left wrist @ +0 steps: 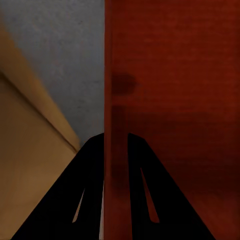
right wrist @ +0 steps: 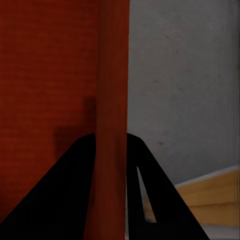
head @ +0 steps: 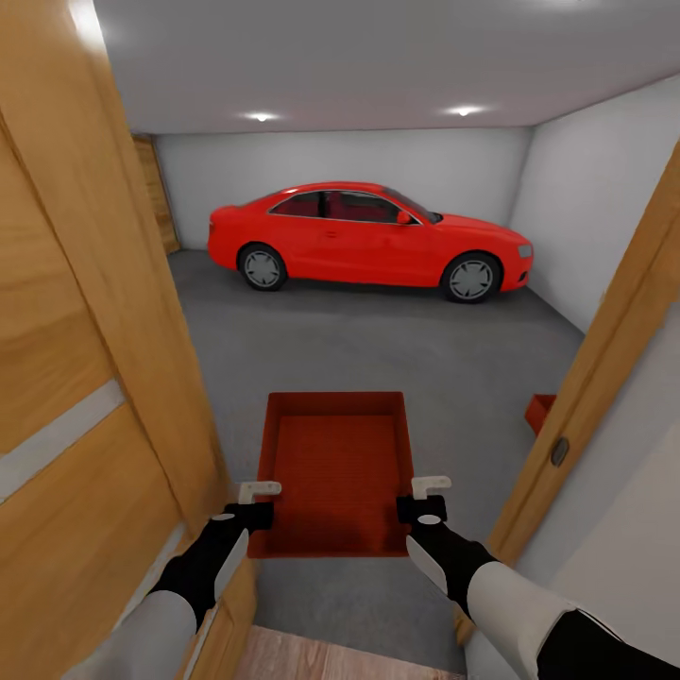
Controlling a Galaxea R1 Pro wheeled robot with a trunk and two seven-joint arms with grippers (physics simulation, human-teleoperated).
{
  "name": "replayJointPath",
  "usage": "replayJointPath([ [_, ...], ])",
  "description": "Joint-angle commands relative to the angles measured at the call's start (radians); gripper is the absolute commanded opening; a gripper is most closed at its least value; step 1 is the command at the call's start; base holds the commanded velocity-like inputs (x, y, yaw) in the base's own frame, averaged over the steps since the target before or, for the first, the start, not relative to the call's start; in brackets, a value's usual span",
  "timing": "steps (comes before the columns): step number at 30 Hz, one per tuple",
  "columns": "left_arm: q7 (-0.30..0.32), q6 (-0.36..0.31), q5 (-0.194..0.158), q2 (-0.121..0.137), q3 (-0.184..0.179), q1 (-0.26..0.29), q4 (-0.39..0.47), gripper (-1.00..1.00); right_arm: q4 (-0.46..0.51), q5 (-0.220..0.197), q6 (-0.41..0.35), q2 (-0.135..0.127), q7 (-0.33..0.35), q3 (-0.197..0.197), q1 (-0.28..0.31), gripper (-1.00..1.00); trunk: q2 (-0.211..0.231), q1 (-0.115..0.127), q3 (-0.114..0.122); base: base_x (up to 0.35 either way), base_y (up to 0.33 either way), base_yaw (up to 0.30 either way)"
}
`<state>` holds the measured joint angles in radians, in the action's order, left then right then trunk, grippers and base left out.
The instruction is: Move the two storage containers from the living room to the garage. In the garage, place one container on the floor and stack the other container on top of it (either order is fine).
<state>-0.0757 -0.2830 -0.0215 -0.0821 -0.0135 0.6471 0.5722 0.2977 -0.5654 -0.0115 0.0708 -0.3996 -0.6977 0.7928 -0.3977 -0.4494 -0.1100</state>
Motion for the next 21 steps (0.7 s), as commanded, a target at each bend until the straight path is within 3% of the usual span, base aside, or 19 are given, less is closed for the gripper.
replayJointPath([
  [1, -0.010, -0.005, -0.015, 0.001, -0.017, 0.000, 0.003, -1.00, -0.019, -0.018, -0.001, -0.030, -0.071, -0.017, 0.002, -1.00, -0.002, -0.001, -0.002, 0.009, 0.000, -0.240],
  [11, -0.008, -0.005, -0.015, 0.001, -0.017, 0.000, 0.003, -1.00, -0.019, -0.018, -0.001, -0.030, -0.071, -0.017, 0.002, -1.00, -0.002, -0.001, -0.002, 0.018, 0.007, -0.213],
  [21, -0.007, -0.006, -0.015, 0.001, -0.017, 0.000, 0.003, -1.00, -0.019, -0.016, -0.001, -0.031, -0.071, -0.017, 0.002, -1.00, -0.002, -0.001, -0.002, 0.166, 0.149, -0.017],
])
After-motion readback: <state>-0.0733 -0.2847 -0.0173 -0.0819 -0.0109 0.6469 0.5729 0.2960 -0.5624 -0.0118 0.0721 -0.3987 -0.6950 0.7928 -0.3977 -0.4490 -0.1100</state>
